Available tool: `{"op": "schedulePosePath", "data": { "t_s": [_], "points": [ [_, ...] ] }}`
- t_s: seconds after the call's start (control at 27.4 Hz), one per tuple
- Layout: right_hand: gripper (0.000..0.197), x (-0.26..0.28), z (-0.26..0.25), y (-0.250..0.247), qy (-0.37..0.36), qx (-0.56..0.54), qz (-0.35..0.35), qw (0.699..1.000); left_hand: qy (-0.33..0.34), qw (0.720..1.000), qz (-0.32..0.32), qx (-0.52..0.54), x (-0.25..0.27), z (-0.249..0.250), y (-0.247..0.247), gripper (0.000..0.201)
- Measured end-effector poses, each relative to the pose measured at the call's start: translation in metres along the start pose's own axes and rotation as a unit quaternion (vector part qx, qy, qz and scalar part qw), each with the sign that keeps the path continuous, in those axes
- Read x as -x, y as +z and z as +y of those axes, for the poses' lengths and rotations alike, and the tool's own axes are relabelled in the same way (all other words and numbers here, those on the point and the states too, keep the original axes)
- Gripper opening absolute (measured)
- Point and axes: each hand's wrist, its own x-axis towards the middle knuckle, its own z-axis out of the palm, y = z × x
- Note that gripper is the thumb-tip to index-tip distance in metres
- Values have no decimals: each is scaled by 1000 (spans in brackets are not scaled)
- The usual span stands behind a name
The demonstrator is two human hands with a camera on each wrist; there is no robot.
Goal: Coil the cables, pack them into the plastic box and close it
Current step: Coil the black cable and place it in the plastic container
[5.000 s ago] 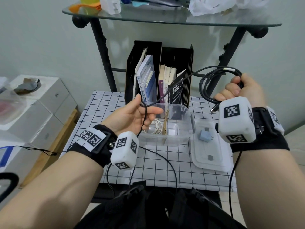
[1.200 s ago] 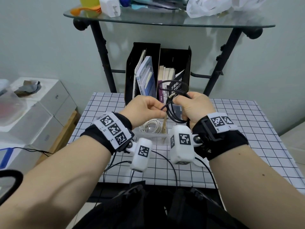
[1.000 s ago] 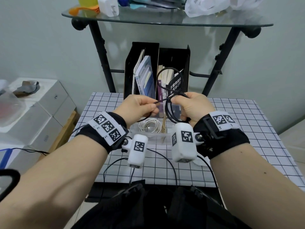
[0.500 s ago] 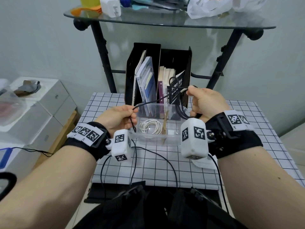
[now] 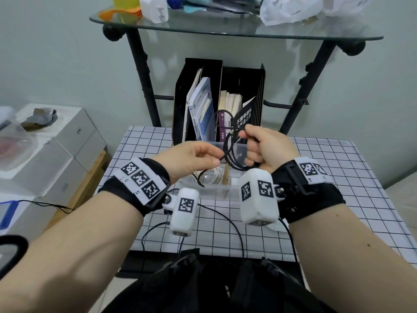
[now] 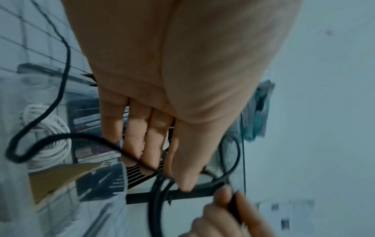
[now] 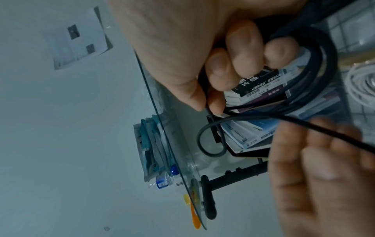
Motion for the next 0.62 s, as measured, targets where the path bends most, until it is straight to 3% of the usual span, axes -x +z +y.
{"op": "schedulePosePath", "data": {
  "t_s": [0.07, 0.26, 0.47, 0.62],
  "points": [
    [23, -1, -1, -3, -9, -45, 0, 999, -4, 1000, 1, -5, -1, -3, 3, 11],
    [21, -8, -1, -13, -32, -91, 36, 995, -22, 992, 61, 106, 0, -4, 0, 12],
    [36, -12, 9, -1, -19, -95, 9, 995, -1, 997, -7, 80, -1, 21, 11, 13],
    [42, -10, 6, 0, -8, -93, -21, 995, 14, 995, 45, 86, -4, 20, 12, 16]
  ]
}}
